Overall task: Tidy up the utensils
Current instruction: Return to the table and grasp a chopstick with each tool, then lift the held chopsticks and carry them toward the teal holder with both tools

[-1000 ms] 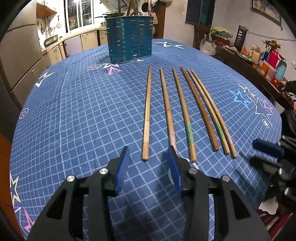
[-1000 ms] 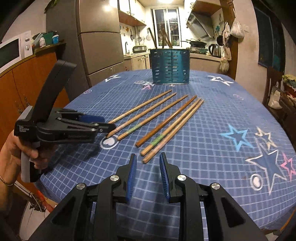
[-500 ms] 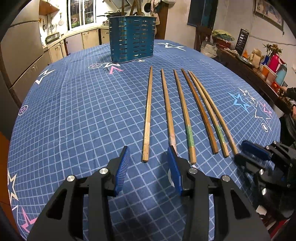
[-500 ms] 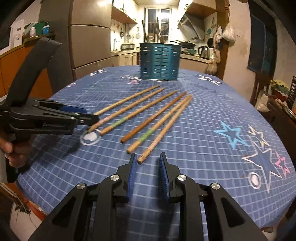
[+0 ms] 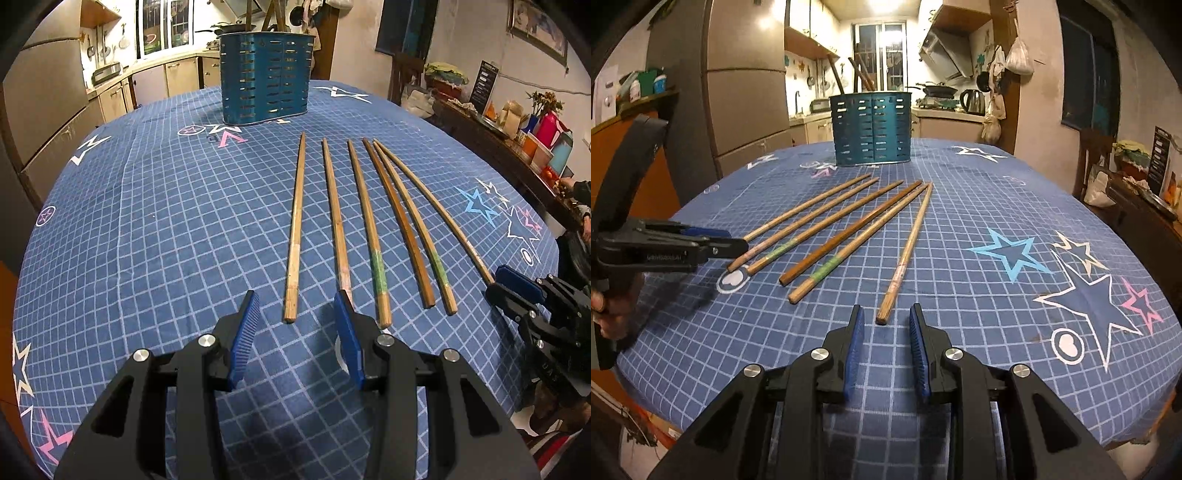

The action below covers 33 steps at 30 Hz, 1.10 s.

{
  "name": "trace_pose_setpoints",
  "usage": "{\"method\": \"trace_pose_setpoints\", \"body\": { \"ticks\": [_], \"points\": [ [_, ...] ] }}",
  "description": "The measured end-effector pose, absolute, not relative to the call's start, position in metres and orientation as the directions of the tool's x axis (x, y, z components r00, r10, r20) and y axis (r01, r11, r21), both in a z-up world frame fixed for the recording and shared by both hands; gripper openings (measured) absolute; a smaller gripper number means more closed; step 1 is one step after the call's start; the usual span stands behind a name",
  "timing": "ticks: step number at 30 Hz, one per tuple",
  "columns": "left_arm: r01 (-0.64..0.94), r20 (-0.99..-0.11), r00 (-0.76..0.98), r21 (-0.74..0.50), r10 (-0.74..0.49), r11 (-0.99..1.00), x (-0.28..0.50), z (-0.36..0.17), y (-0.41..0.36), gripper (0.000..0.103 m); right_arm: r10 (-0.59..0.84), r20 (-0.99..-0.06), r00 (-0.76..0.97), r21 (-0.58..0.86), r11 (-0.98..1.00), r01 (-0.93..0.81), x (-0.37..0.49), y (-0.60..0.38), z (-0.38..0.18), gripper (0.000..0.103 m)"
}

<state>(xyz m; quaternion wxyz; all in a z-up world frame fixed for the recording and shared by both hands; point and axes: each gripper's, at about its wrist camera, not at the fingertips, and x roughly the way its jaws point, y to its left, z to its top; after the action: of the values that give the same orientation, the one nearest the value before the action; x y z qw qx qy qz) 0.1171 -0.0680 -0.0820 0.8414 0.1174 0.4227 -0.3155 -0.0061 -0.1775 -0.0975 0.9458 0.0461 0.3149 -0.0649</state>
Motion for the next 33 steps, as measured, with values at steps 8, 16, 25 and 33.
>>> {"method": "trace_pose_setpoints", "body": {
  "ticks": [8, 16, 25, 33],
  "points": [
    [0.623, -0.779, 0.445, -0.085, -0.442, 0.777, 0.117, -0.083, -0.065, 0.033, -0.127, -0.570, 0.812, 0.045, 0.982, 0.185, -0.013, -0.179, -0.101, 0.014],
    [0.624, -0.764, 0.462, -0.081, -0.450, 0.778, 0.108, -0.084, -0.060, 0.005, -0.089, -0.573, 0.814, 0.085, 0.982, 0.167, -0.016, -0.190, -0.098, 0.007],
    [0.536, -0.658, 0.616, -0.052, -0.432, 0.843, 0.094, -0.030, -0.033, 0.005, -0.150, -0.432, 0.889, -0.024, 0.988, 0.155, -0.036, -0.202, -0.046, 0.007],
    [0.524, -0.516, 0.717, -0.043, -0.469, 0.850, 0.090, 0.049, -0.021, 0.005, -0.155, -0.278, 0.948, -0.129, 0.984, 0.123, -0.023, -0.222, 0.021, 0.001]
  ]
}}
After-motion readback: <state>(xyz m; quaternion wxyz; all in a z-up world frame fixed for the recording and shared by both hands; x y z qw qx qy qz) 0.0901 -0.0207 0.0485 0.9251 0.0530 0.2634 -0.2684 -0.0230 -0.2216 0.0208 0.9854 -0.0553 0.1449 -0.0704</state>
